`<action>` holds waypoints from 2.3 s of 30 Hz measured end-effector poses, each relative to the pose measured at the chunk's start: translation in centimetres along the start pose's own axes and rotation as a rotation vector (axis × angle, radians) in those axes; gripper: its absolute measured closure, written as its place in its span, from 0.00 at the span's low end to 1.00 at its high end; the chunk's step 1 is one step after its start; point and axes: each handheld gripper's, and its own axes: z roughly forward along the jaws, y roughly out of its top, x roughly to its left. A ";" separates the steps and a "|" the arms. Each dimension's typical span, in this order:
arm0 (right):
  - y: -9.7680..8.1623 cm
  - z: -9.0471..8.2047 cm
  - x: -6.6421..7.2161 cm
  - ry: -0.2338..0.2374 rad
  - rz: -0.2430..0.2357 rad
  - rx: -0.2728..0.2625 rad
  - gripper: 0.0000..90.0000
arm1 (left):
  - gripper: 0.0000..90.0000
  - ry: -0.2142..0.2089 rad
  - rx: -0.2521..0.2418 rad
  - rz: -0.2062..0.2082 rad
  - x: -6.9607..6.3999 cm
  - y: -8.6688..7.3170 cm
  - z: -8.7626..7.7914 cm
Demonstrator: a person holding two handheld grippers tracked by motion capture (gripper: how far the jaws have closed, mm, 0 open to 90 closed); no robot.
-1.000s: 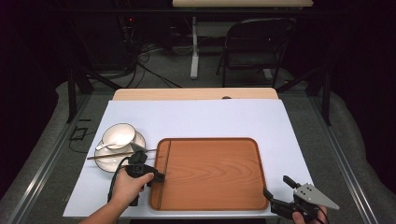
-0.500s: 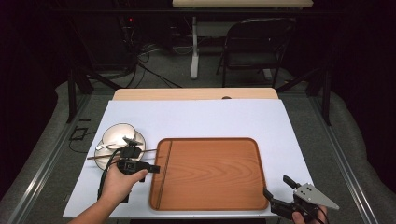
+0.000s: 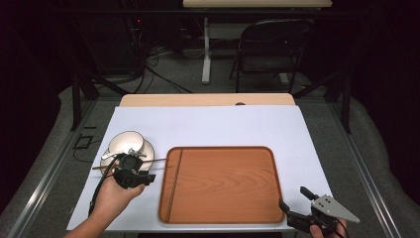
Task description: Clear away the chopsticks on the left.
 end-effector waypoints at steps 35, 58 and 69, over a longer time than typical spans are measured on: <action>0.0 0.1 0.0 -0.001 0.009 0.007 0.16 | 0.52 0.388 -0.020 0.560 2.8 -3.9 -1.3; 0.0 0.1 0.0 -0.001 0.010 0.007 0.16 | 0.66 0.432 0.017 0.624 6.2 -4.7 -1.2; 0.0 0.1 0.0 0.000 0.010 0.007 0.16 | 0.72 0.449 0.061 0.677 7.4 -4.4 1.1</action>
